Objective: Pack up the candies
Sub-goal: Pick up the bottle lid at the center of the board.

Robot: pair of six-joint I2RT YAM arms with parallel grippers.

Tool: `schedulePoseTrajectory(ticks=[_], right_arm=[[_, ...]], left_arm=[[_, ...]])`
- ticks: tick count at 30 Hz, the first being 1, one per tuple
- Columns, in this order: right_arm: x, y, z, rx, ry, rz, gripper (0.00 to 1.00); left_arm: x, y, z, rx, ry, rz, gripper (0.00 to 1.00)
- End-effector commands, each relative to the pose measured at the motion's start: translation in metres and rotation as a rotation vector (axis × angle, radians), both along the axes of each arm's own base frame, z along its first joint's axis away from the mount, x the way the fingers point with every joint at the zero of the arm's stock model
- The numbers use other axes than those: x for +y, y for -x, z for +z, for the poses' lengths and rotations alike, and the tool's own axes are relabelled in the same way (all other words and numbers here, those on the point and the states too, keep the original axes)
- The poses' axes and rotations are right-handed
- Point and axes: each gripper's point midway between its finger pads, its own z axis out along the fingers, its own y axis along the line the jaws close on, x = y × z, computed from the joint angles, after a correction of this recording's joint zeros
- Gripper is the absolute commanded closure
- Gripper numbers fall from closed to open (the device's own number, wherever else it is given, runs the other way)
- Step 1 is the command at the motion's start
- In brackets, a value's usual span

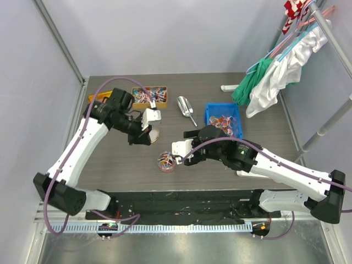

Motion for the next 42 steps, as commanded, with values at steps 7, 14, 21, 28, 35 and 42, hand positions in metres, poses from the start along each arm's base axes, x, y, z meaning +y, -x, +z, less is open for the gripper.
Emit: schedulePoseTrajectory(ticks=[7, 14, 21, 28, 35, 42], right_arm=[[0.055, 0.025, 0.031, -0.245, 0.07, 0.226, 0.28], [0.077, 0.019, 0.02, -0.393, 0.095, 0.193, 0.28], [0.091, -0.001, 0.027, -0.529, 0.075, 0.128, 0.26], [0.103, -0.019, 0.023, -0.508, 0.083, 0.113, 0.3], [0.11, -0.008, -0.003, -0.381, 0.142, 0.195, 0.43], [0.12, -0.007, -0.005, -0.346, 0.144, 0.205, 0.5]], left_arm=[[-0.01, 0.049, 0.0, 0.427, 0.028, -0.135, 1.0], [-0.014, 0.044, -0.005, 0.484, 0.022, -0.119, 1.0], [-0.013, 0.054, -0.012, 0.509, -0.01, -0.133, 1.0], [-0.007, 0.07, -0.014, 0.496, -0.03, -0.152, 1.0], [-0.006, 0.076, -0.014, 0.486, -0.025, -0.164, 1.0], [-0.006, 0.079, -0.019, 0.504, -0.033, -0.18, 1.0]])
